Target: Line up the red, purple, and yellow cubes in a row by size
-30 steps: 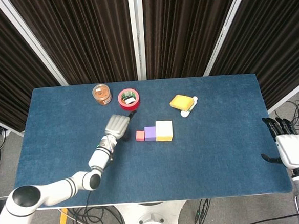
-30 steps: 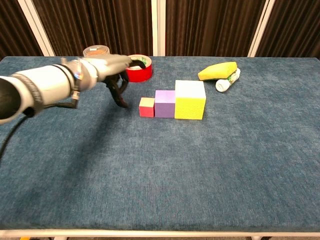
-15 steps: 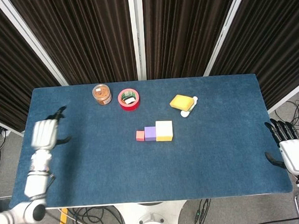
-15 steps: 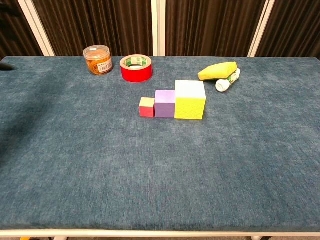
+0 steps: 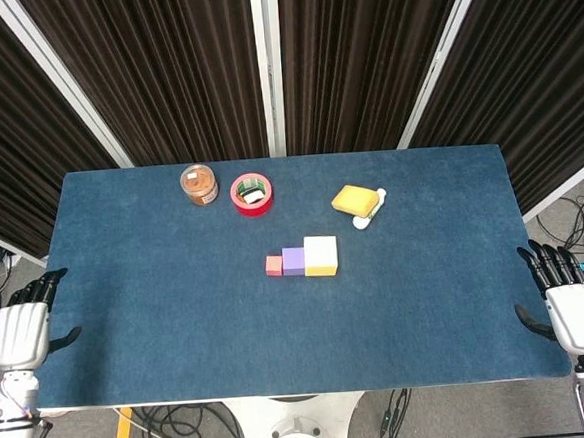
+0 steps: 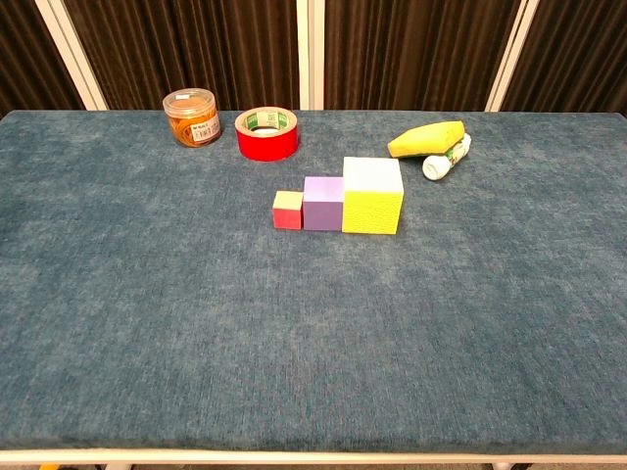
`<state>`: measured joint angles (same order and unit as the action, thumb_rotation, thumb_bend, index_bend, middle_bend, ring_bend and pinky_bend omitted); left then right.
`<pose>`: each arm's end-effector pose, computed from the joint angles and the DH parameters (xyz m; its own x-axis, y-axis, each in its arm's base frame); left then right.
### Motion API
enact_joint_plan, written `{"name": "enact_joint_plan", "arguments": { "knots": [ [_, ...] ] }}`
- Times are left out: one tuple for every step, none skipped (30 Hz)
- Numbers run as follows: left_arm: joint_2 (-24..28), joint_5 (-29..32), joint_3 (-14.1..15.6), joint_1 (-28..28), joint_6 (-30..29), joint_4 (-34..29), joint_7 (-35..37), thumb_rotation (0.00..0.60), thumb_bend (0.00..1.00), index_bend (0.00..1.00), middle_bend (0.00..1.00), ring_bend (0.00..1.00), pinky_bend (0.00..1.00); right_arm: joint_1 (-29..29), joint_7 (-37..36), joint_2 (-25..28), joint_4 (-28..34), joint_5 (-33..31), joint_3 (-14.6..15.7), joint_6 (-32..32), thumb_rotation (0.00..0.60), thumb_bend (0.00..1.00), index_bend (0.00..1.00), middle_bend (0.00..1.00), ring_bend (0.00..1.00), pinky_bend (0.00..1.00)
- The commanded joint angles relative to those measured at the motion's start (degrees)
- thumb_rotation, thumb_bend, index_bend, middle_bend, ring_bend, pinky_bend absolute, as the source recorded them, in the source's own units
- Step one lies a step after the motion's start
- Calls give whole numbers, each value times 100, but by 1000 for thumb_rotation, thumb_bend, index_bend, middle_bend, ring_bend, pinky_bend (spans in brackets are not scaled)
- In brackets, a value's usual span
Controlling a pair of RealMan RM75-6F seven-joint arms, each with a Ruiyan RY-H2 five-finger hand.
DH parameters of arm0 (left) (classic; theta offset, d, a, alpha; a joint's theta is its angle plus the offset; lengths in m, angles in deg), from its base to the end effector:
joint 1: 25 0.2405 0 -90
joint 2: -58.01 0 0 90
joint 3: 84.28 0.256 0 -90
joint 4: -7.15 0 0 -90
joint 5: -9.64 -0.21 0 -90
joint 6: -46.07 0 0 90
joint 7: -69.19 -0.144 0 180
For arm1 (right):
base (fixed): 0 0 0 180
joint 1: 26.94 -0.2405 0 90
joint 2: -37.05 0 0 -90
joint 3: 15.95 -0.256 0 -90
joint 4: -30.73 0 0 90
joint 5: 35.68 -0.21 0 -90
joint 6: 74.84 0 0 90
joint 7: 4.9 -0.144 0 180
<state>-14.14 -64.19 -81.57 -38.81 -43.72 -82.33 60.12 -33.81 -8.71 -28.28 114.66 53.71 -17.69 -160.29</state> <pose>-0.3093 0.2081 0.1258 0.4623 -0.0169 0.8866 0.8857 0.0565 -0.4607 -0.3248 -0.1904 0.1619 0.4539 0.0062 0.8910 -0.8872 -0.0897 0.4526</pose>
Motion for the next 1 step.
{"name": "enact_joint_plan", "arguments": {
  "knots": [
    [40,-102,24,148,-107,-145,-137,600,110,205,291,255,311,56,82,5,64,-32,14,-33,600,215,0,0,0,0]
  ]
}}
